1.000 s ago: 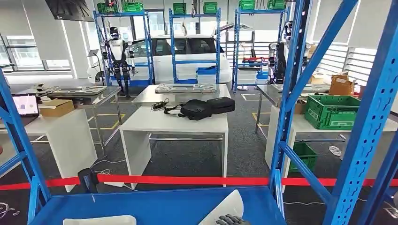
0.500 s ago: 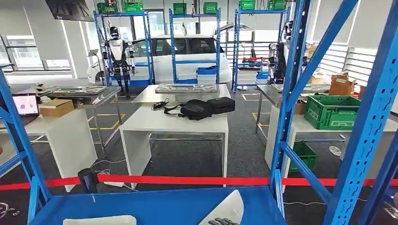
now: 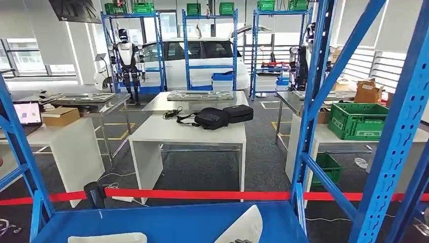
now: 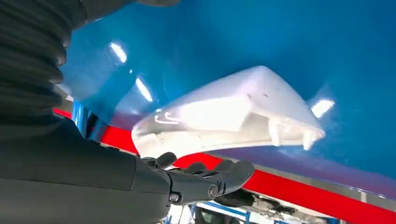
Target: Take the parts from the cabinet and place them on the table.
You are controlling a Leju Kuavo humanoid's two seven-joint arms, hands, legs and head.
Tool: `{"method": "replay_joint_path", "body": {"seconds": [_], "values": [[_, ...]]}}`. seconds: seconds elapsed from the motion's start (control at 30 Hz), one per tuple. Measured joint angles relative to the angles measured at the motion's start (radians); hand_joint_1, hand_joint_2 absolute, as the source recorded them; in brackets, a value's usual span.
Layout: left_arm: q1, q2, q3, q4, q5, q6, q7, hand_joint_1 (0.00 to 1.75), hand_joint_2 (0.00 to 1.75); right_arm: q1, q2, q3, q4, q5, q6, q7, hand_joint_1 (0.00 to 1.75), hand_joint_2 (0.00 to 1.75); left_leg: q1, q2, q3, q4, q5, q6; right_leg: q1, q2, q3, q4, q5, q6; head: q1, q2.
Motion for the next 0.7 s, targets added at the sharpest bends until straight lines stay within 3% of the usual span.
{"method": "replay_joint_path", "body": {"seconds": [0.07,0.1,0.13,0.2,0.23,0.43,0.7], "values": [[0.0,0.0,0.0,0.0,0.0,0.005,-0.004,0.0,0.0,0.0,-0.003,0.0,0.001,-0.002,0.0,0.001,0.03,1.75,0.0,0.0,0.0,0.0,0.0,0.0,0.0,0.0,0.0,0.0,0.0,0.0,0.0,0.0],[0.0,0.0,0.0,0.0,0.0,0.006,-0.006,0.0,0.0,0.0,-0.004,0.0,0.001,-0.003,0.0,0.003,0.98,1.75,0.0,0.0,0.0,0.0,0.0,0.0,0.0,0.0,0.0,0.0,0.0,0.0,0.0,0.0],[0.0,0.0,0.0,0.0,0.0,0.006,-0.007,0.0,0.0,0.0,-0.005,0.0,0.001,-0.003,0.0,0.005,1.62,1.75,0.0,0.0,0.0,0.0,0.0,0.0,0.0,0.0,0.0,0.0,0.0,0.0,0.0,0.0],[0.0,0.0,-0.001,0.0,0.0,0.016,-0.019,0.0,0.0,0.001,-0.006,0.001,0.003,-0.007,0.0,0.01,1.68,1.75,0.0,0.0,0.0,0.0,0.0,0.0,0.0,0.0,0.0,0.0,0.0,0.0,0.0,0.0],[0.0,0.0,-0.002,0.0,0.0,0.025,-0.035,0.0,1.75,0.001,-0.007,0.002,0.005,-0.011,-0.001,0.014,1.66,1.75,0.0,0.0,0.0,0.0,0.0,0.0,0.0,0.0,0.0,0.0,0.0,0.0,0.0,0.0],[0.0,0.0,-0.01,0.0,0.0,0.069,-0.105,0.0,1.75,0.002,-0.016,0.003,0.007,-0.026,-0.005,0.014,1.62,1.75,0.0,0.0,0.0,0.0,0.0,0.0,0.0,0.0,0.0,0.0,0.0,0.0,0.0,0.0],[0.0,0.0,-0.021,0.0,0.0,0.087,-0.113,0.0,1.75,0.003,-0.024,0.002,0.007,-0.035,-0.021,0.01,1.59,1.75,0.0,0.0,0.001,0.0,0.0,0.0,0.0,0.0,0.001,0.0,0.0,0.0,0.0,0.0]]}}
